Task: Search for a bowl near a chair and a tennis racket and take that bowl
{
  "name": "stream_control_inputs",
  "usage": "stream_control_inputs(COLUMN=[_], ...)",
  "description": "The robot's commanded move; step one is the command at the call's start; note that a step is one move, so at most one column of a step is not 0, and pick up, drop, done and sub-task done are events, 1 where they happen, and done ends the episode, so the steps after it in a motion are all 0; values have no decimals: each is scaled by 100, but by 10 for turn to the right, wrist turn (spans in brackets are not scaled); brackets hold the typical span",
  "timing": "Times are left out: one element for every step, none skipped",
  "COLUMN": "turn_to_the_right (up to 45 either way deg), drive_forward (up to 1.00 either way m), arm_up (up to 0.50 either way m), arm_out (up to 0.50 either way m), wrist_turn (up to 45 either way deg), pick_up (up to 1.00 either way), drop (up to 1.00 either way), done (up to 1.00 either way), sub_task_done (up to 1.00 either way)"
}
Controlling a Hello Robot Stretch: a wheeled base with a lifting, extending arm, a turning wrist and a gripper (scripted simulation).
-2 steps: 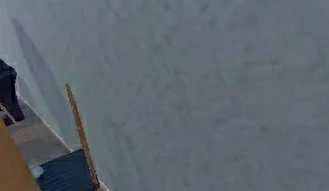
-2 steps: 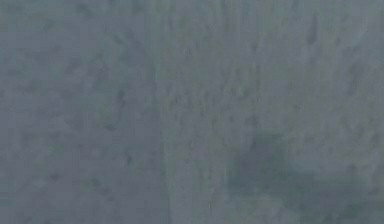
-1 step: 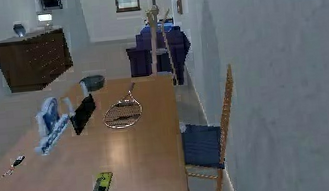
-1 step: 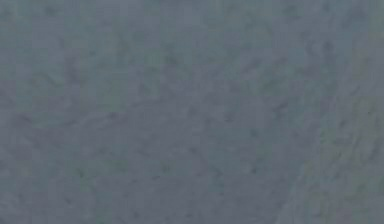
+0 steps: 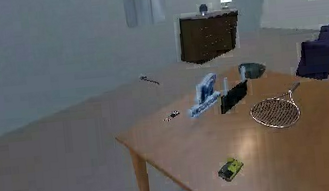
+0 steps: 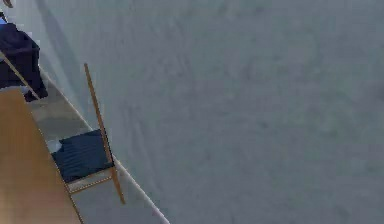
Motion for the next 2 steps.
stream_control_inputs(turn_to_the_right=[-330,0], drive_forward=[0,100], arm_up=[0,0], arm_out=[0,0], wrist_turn=[0,0], pick_up=[0,0], drop=[0,0], done=[0,0], sub_task_done=[0,0])
